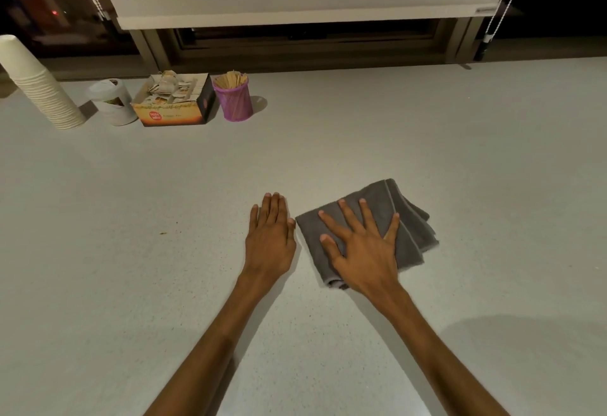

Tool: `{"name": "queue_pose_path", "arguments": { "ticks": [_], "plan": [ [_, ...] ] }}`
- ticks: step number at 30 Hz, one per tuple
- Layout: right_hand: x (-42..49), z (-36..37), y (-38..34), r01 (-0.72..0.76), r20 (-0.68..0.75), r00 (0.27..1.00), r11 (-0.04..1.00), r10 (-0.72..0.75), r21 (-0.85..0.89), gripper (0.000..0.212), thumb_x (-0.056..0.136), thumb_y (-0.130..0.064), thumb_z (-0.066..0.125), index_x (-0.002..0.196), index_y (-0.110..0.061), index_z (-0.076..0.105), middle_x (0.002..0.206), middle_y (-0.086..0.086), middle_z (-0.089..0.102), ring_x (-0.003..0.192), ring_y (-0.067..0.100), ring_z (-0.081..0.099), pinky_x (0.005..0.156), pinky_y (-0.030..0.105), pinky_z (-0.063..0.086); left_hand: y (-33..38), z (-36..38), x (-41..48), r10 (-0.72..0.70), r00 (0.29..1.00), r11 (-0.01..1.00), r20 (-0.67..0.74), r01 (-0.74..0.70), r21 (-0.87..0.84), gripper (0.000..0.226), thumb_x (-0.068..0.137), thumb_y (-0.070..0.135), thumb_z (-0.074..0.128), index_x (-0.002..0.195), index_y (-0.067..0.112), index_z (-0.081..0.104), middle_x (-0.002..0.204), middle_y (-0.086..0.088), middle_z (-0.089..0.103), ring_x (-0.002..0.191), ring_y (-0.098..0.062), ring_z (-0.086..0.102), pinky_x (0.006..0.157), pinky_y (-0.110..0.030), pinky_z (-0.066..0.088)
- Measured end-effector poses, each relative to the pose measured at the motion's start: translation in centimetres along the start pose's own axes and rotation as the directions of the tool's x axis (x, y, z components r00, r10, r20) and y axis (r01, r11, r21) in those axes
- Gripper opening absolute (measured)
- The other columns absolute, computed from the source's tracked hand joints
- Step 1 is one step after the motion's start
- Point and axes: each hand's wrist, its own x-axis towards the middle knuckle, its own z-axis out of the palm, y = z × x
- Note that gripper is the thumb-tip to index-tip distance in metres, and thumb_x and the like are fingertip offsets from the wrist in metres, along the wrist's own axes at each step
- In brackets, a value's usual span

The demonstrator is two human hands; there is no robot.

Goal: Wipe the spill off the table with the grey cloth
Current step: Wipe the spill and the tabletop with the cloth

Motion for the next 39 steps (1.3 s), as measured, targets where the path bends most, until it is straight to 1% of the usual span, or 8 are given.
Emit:
{"name": "queue_pose_path", "arguments": {
  "ticks": [7,14,19,22,28,31,34,39],
  "plan": [
    [3.5,0.1,0.0,-0.065,0.048,0.997,0.998,0.065,0.003,0.054,0.092,-0.062,0.027,0.146,-0.052,0.03,0.161,-0.007,0.025,0.151,0.023,0.01,0.109,0.072,-0.008,0.1,0.3,0.1,-0.004,0.999,1.0,-0.045,0.003,-0.001,0.067,0.091,0.036,-0.002,0.149,0.005,0.009,0.16,-0.013,0.011,0.149,-0.023,0.004,0.121,-0.036,-0.005],
    [-2.0,-1.9,4.5,-0.156,0.015,0.988,0.987,0.156,-0.037,0.06,0.089,-0.07,0.013,0.146,-0.054,0.024,0.161,-0.013,0.021,0.152,0.02,0.004,0.107,0.07,-0.02,0.0,0.1,0.1,0.016,0.999,1.0,-0.045,-0.015,0.013,0.076,0.085,0.041,-0.009,0.149,0.006,0.008,0.16,-0.012,0.01,0.15,-0.023,0.003,0.122,-0.037,-0.004],
    [3.8,-2.5,7.4,-0.326,0.044,0.944,0.944,0.328,-0.045,0.062,0.089,-0.074,0.019,0.147,-0.052,0.025,0.162,-0.003,0.02,0.151,0.03,0.004,0.102,0.08,-0.004,0.5,-0.2,0.0,0.005,0.998,1.0,-0.063,-0.005,0.011,0.071,0.089,0.037,-0.005,0.149,0.004,0.012,0.16,-0.013,0.015,0.149,-0.024,0.007,0.123,-0.041,0.001],
    [5.3,-1.6,3.9,-0.299,0.089,0.95,0.954,0.3,-0.028,0.065,0.087,-0.076,0.022,0.146,-0.05,0.03,0.163,-0.002,0.017,0.151,0.034,-0.001,0.102,0.08,-0.007,0.8,-0.2,0.1,-0.012,0.999,1.0,-0.048,0.013,0.006,0.063,0.093,0.032,0.004,0.149,0.005,0.011,0.16,-0.013,0.013,0.149,-0.025,0.005,0.123,-0.041,0.001],
    [-3.0,-1.4,1.0,-0.092,0.031,0.995,0.996,0.092,0.007,0.059,0.089,-0.074,0.019,0.143,-0.054,0.034,0.161,-0.009,0.023,0.152,0.025,0.003,0.11,0.069,-0.014,0.4,-0.2,0.2,0.005,1.0,1.0,-0.024,-0.005,0.006,0.063,0.093,0.033,0.005,0.15,0.006,0.009,0.161,-0.012,0.01,0.15,-0.023,0.003,0.122,-0.039,-0.003],
    [-3.8,-2.5,4.7,-0.157,0.048,0.986,0.988,0.157,-0.006,0.066,0.086,-0.076,0.008,0.147,-0.053,0.022,0.163,-0.011,0.014,0.152,0.02,-0.004,0.11,0.067,-0.018,0.3,-0.3,-0.1,0.014,0.999,1.0,-0.048,-0.014,-0.008,0.062,0.094,0.032,0.006,0.149,0.005,0.011,0.16,-0.012,0.012,0.15,-0.024,0.004,0.122,-0.038,-0.002],
    [-1.0,-2.3,7.3,-0.247,0.027,0.968,0.965,0.25,-0.086,0.069,0.086,-0.076,0.008,0.149,-0.051,0.018,0.163,-0.005,0.016,0.152,0.024,0.001,0.109,0.072,-0.01,0.4,-0.3,-0.2,0.01,0.998,1.0,-0.055,-0.011,-0.012,0.06,0.095,0.031,0.008,0.149,0.005,0.012,0.16,-0.012,0.013,0.149,-0.024,0.005,0.123,-0.04,0.0],
    [4.9,-1.3,4.6,-0.314,0.053,0.947,0.948,0.317,-0.059,0.074,0.085,-0.081,0.013,0.15,-0.047,0.02,0.164,0.001,0.014,0.151,0.032,-0.002,0.105,0.076,-0.01,0.9,0.0,0.1,-0.01,0.998,1.0,-0.061,0.01,0.007,0.06,0.095,0.03,0.008,0.149,0.005,0.012,0.16,-0.012,0.013,0.149,-0.024,0.006,0.123,-0.042,0.002]
  ]
}}
